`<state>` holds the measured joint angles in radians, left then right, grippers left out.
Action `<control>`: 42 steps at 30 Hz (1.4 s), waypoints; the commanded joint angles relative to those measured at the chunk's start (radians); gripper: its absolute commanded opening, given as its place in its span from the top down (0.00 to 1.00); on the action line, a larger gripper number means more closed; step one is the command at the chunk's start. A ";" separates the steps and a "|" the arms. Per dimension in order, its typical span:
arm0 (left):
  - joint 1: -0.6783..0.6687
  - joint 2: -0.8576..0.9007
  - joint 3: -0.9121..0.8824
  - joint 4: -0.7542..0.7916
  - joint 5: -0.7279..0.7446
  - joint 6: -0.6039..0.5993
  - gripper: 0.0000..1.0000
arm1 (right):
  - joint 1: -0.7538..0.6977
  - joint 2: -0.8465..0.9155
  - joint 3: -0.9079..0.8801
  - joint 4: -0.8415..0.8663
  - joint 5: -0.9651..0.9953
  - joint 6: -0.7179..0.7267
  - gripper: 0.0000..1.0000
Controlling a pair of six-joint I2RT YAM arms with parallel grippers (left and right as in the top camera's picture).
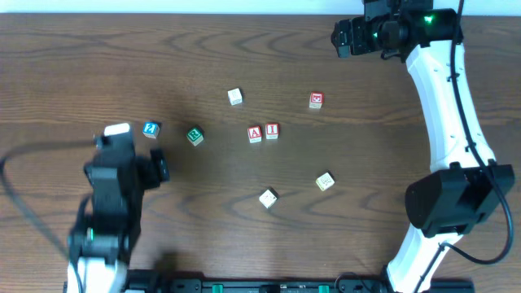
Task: Spell out Ai2
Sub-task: 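Reach left gripper to the blue 2 block and grasp it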
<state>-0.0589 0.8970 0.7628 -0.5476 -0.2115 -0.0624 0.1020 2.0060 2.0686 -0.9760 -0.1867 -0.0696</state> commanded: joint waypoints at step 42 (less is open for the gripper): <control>0.229 1.173 0.875 -0.414 0.335 0.516 0.05 | 0.004 -0.011 0.000 -0.063 -0.011 0.061 0.01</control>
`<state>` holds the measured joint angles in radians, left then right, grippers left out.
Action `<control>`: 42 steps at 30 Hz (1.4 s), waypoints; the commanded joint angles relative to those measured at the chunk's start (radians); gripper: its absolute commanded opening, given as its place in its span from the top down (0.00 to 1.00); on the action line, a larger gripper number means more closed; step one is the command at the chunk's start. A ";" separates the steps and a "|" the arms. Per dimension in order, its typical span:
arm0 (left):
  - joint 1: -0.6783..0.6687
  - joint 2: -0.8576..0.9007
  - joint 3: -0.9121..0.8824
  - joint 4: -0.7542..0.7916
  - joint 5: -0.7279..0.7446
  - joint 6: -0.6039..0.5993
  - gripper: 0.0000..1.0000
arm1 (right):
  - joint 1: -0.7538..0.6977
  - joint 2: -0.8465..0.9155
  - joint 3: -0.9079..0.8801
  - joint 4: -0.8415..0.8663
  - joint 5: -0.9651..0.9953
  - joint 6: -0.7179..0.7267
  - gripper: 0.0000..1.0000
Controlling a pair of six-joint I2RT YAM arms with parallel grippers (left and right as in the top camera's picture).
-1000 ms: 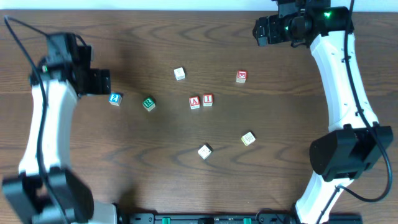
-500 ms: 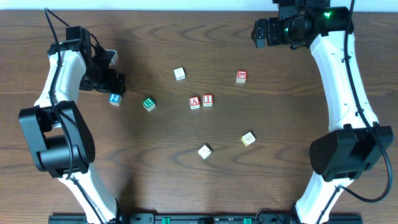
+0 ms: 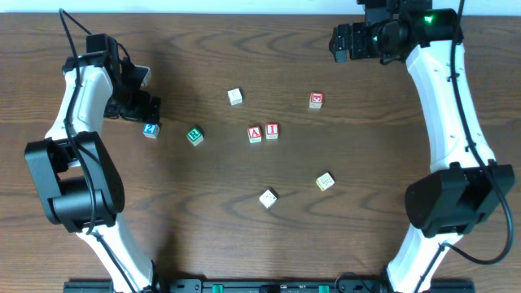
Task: Spell out Ai2
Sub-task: 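Reach left gripper to the blue 2 block and grasp it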
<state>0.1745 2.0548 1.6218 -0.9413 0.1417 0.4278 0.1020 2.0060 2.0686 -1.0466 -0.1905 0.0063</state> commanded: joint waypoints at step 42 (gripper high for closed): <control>-0.070 0.125 0.015 -0.035 -0.112 0.066 0.51 | 0.004 -0.011 0.000 0.023 0.003 -0.014 0.01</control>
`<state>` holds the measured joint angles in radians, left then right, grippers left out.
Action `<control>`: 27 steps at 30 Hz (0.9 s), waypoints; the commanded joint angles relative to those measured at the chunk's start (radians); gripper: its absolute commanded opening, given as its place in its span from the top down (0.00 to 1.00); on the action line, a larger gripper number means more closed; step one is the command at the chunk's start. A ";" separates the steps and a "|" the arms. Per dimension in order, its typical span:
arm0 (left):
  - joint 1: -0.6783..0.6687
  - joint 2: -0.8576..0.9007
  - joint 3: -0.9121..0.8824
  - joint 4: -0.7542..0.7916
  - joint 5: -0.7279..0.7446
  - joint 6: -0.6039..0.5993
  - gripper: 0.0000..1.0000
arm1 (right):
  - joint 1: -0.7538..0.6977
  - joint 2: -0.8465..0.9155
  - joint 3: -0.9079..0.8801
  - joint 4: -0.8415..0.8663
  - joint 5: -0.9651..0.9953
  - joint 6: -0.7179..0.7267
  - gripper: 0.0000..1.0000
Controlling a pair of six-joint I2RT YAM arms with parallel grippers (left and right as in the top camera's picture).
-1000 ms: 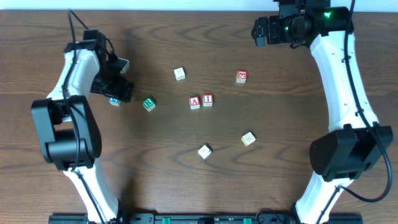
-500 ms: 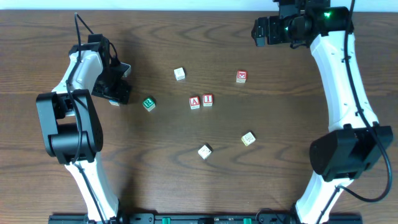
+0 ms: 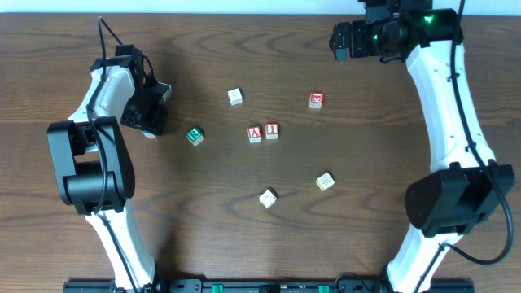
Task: Spell out Ai2
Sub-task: 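Reach left gripper to the blue 2 block and grasp it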
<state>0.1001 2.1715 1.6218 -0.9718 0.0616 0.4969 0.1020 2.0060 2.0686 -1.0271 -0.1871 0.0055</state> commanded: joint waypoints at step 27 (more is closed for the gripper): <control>0.003 0.007 0.019 0.002 -0.041 -0.242 0.83 | -0.007 -0.091 0.000 0.090 0.083 -0.046 0.01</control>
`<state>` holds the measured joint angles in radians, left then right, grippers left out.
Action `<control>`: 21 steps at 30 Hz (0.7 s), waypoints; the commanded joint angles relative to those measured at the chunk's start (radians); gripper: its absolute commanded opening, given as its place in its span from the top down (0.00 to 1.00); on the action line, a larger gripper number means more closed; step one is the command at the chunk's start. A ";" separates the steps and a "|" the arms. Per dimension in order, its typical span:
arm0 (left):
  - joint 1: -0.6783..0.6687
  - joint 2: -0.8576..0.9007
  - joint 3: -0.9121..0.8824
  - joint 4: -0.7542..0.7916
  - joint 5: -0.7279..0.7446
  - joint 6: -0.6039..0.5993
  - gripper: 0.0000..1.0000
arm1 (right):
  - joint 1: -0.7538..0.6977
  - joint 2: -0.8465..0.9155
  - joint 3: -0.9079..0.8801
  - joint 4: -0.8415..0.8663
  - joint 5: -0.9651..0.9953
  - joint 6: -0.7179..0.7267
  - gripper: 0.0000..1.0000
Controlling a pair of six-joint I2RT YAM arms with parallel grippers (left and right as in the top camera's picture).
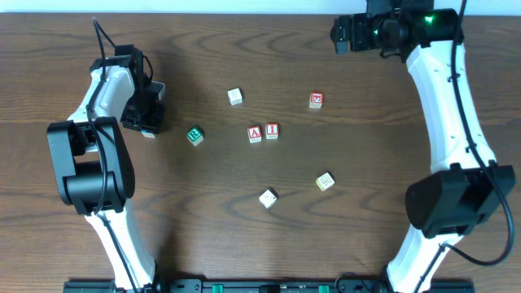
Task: Spell out Ai2
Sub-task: 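Reach left gripper to the blue 2 block and grasp it, then carry the blue 2 block right and place it after the I block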
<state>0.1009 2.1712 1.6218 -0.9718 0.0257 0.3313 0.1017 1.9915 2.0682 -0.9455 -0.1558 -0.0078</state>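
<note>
Near the table's middle a red A block (255, 134) and a red I block (272, 130) sit side by side, touching. My left gripper (146, 122) is down at the left over the spot of a blue block. Only a pale sliver of that block (149, 133) shows below the gripper. The fingers are hidden under the gripper's body. My right gripper (339, 34) hangs at the far right back, away from every block. No block with a 2 can be read from this view.
Loose blocks lie scattered: green (194, 136) right of the left gripper, white (234, 97) behind the middle, red (316, 100) further right, a pale yellow one (325, 181) and a white-and-black one (268, 198) toward the front. The table's back edge (244, 15) is close behind both arms.
The left gripper's outline over the blue block has narrowed and shifted slightly left. The right gripper has moved a little toward the back edge. No block has moved.
The left arm first stood low at the front left, with the blue block in plain sight beside it. Then its gripper was just behind that block. After that it covered the block, and it still covers it now. The right arm stayed at the back right throughout.
</note>
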 commanded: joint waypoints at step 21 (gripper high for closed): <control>-0.471 -0.005 0.394 0.044 0.208 -0.286 0.94 | -0.130 -0.284 0.000 -0.095 0.104 -0.046 0.01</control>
<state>-0.3035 2.1670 2.0068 -0.9340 0.2146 0.0872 -0.0113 1.7443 2.0670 -1.0363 -0.0589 -0.0383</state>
